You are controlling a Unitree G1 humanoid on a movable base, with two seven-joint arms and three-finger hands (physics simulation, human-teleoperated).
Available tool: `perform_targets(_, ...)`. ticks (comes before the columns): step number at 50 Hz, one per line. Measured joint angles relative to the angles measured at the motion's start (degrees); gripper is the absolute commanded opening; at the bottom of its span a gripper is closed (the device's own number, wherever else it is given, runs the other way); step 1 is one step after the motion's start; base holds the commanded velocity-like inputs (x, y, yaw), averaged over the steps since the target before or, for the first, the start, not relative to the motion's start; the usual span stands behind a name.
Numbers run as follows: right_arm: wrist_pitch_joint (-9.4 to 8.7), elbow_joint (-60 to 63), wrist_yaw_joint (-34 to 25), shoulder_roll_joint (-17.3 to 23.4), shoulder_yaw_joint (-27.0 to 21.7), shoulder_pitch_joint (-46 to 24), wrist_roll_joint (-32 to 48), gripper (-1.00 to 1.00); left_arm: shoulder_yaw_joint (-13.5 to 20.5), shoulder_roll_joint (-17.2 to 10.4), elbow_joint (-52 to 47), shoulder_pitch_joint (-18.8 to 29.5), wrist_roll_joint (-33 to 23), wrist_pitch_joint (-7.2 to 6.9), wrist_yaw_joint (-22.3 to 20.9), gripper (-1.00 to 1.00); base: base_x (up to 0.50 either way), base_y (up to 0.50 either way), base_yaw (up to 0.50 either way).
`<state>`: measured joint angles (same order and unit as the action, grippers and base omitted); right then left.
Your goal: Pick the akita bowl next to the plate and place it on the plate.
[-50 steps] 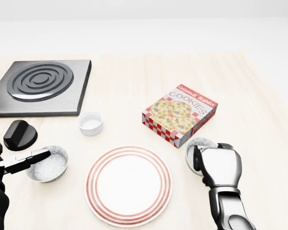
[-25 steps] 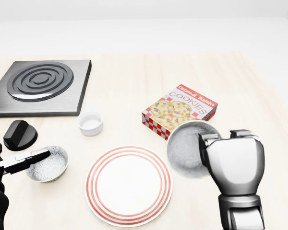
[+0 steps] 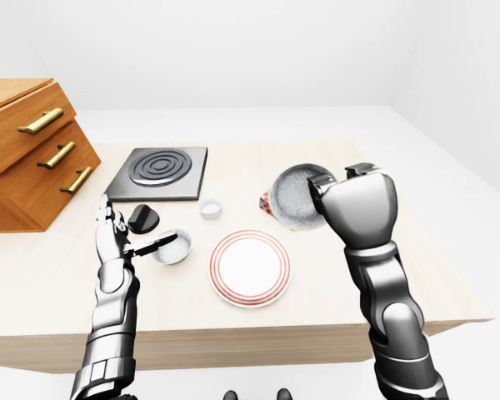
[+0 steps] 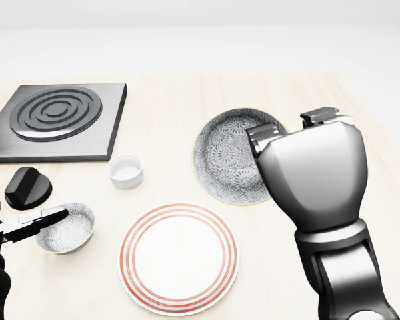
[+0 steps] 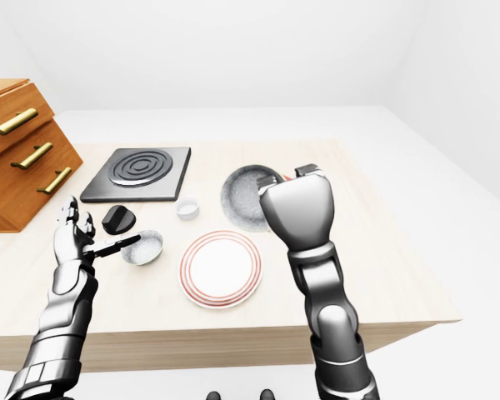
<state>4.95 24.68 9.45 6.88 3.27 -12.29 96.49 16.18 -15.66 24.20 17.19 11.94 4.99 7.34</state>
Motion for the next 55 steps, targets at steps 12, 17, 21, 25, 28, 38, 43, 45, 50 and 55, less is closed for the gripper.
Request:
perform_targets(12, 0.05, -9.0, -6.8, -2.6, 3.7, -4.6, 0.1, -1.0, 0.1, 0.1, -1.0, -0.3, 0.1, -0.54, 0.2, 1.0, 0.0, 0.0, 0.0)
perform_targets(17, 0.05, -15.2, -7.9, -3.5, 5.2, -6.5, 0.3, -1.0, 0.2, 0.1, -1.3, -0.4, 0.1, -0.66, 0.2, 1.0, 0.0, 0.0, 0.0)
perform_targets(21, 0.05, -20.5, -8.1, -4.0, 6.1, -8.0, 0.5, -1.0, 0.2, 0.1, -1.1, -0.3, 0.1, -0.55, 0.2, 1.0, 0.0, 0.0, 0.0)
perform_targets(25, 0.05, -25.1, -8.6, -4.4, 6.8, -9.0, -0.1, -1.0, 0.1, 0.1, -0.9, -0.2, 0.1, -0.43, 0.2, 1.0, 0.0, 0.0, 0.0)
perform_targets(28, 0.05, -27.8, -9.5, -4.8, 7.3, -9.5, -0.9, -1.0, 0.1, 0.1, -0.9, -0.2, 0.1, -0.51, 0.2, 1.0, 0.0, 0.0, 0.0)
perform_targets(38, 0.05, -33.0, -12.8, -5.8, 8.1, -10.5, -4.2, -1.0, 0.1, 0.1, -1.5, -0.3, 0.0, -0.88, 0.3, 1.0, 0.0, 0.0, 0.0)
perform_targets(43, 0.05, -34.4, -14.1, -6.0, 8.0, -11.0, -6.5, -1.0, 0.1, 0.1, -1.7, -0.4, -0.1, -0.99, 0.3, 1.0, 0.0, 0.0, 0.0)
perform_targets(45, 0.05, -35.1, -14.2, -6.1, 7.8, -11.2, -7.5, -1.0, 0.1, 0.1, -1.6, -0.4, -0.2, -0.9, 0.3, 1.0, 0.0, 0.0, 0.0)
perform_targets(50, 0.05, -36.6, -13.9, -6.2, 7.6, -11.6, -9.7, -1.0, 0.1, 0.1, -1.7, -0.5, -0.2, -0.84, 0.3, 1.0, 0.0, 0.0, 0.0)
perform_targets(55, 0.05, -38.1, -12.3, -6.6, 7.3, -12.2, -12.2, -1.0, 0.1, 0.2, -2.1, -0.6, -0.3, -1.04, 0.3, 1.0, 0.0, 0.0, 0.0)
